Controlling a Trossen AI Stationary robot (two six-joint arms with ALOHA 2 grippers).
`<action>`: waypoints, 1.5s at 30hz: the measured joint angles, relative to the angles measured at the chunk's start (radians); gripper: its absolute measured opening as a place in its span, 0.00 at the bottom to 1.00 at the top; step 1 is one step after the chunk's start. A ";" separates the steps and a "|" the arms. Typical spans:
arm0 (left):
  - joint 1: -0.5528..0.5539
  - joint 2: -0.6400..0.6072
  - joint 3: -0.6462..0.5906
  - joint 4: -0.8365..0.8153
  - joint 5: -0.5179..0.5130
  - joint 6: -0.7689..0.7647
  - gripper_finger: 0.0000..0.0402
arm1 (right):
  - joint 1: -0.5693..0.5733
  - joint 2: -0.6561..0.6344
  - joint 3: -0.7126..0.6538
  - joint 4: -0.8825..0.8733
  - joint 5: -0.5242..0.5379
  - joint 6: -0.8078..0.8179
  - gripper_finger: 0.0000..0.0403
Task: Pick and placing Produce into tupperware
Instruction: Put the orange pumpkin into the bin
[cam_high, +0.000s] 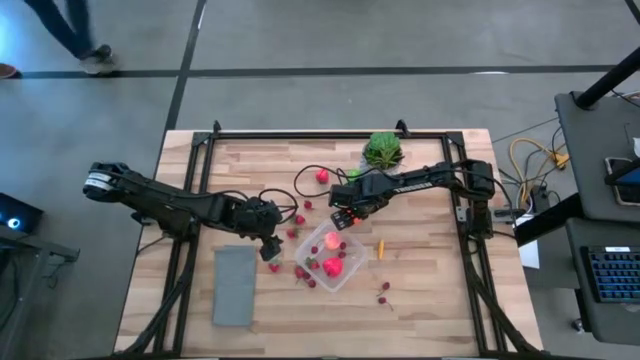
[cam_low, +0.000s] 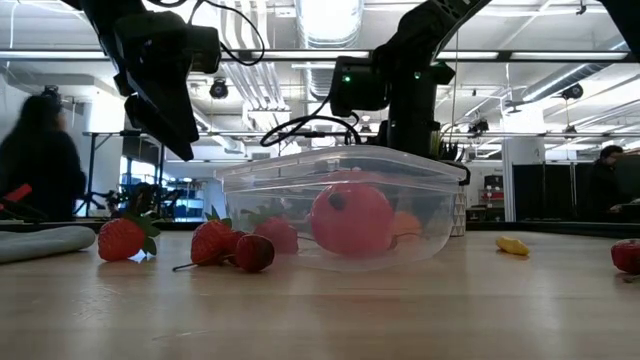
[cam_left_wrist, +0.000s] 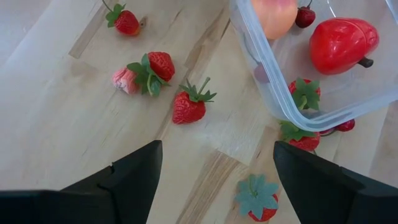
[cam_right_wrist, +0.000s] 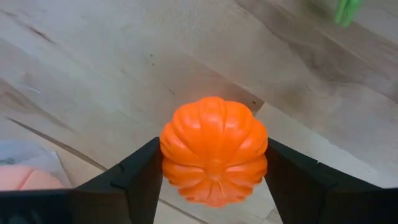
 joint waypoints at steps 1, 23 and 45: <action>0.000 0.000 0.000 0.000 0.000 0.001 0.73 | 0.000 -0.002 0.000 -0.003 0.000 -0.001 0.59; 0.000 0.000 0.000 0.001 -0.027 0.003 0.73 | 0.113 -0.309 0.005 -0.008 -0.070 -0.142 0.61; 0.020 0.000 -0.002 0.006 -0.033 -0.087 0.73 | 0.303 -0.232 0.002 0.107 -0.018 -0.103 0.71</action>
